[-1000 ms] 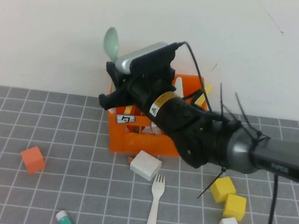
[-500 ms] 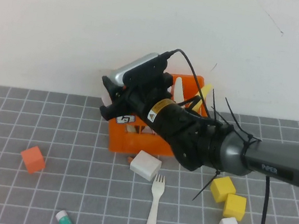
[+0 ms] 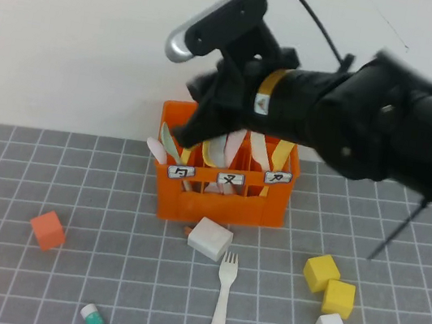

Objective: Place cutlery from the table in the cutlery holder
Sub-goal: Pick up the fork, then place the fork on the box

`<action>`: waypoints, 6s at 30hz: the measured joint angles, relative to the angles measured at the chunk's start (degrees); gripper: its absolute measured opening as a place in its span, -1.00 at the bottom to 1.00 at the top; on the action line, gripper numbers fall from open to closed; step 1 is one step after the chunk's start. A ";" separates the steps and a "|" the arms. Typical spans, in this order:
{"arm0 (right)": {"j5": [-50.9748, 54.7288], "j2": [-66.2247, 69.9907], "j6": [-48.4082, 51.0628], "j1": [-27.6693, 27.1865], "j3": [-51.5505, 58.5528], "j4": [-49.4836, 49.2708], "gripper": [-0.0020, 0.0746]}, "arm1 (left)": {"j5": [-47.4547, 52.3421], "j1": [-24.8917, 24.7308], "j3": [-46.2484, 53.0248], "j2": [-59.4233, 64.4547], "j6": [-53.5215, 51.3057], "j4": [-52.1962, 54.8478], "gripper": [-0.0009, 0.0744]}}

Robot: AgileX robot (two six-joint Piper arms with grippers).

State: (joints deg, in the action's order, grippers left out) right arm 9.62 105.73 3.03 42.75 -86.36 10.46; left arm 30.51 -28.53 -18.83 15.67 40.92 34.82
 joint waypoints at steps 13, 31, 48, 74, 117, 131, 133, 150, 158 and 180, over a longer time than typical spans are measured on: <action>10.07 2.66 -0.26 1.46 17.44 -18.35 -0.90 | 0.11 0.00 0.00 0.00 0.82 -0.92 -0.98; 17.24 14.87 -8.40 1.54 15.93 -17.69 0.27 | 0.66 0.00 0.00 0.00 1.18 -2.93 -0.98; 30.88 21.07 -10.40 1.54 5.33 -9.92 0.27 | 0.87 0.00 0.00 0.00 1.40 -3.05 -0.98; 31.66 21.53 -9.49 1.54 4.66 -7.94 0.11 | 2.07 0.00 0.00 0.00 1.40 -3.05 -0.98; 31.42 9.20 0.98 1.54 3.55 -12.59 -0.55 | -0.37 0.00 0.00 0.00 1.39 -3.05 -0.98; 16.98 -5.45 9.31 1.54 3.55 -11.58 -0.55 | -0.46 0.00 0.00 0.00 1.39 -3.05 -0.98; 12.22 -5.57 9.54 1.54 3.55 -9.95 -0.55 | -0.46 0.00 0.00 0.00 1.39 -3.05 -0.98; -16.66 4.78 7.46 -3.89 3.55 -11.00 -0.55 | -0.46 0.00 0.00 0.00 1.39 -3.05 -0.98; -19.74 9.60 7.73 -5.28 3.55 -14.50 -0.55 | -0.46 0.00 0.00 0.00 1.28 -3.05 -0.98; -21.90 17.34 9.58 -8.44 3.55 -14.88 -0.55 | -0.46 0.00 0.00 0.00 1.28 -3.05 -0.98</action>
State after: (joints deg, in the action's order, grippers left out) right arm -12.28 123.07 12.60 34.32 -82.82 -4.41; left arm 30.06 -28.53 -18.83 15.67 42.21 31.77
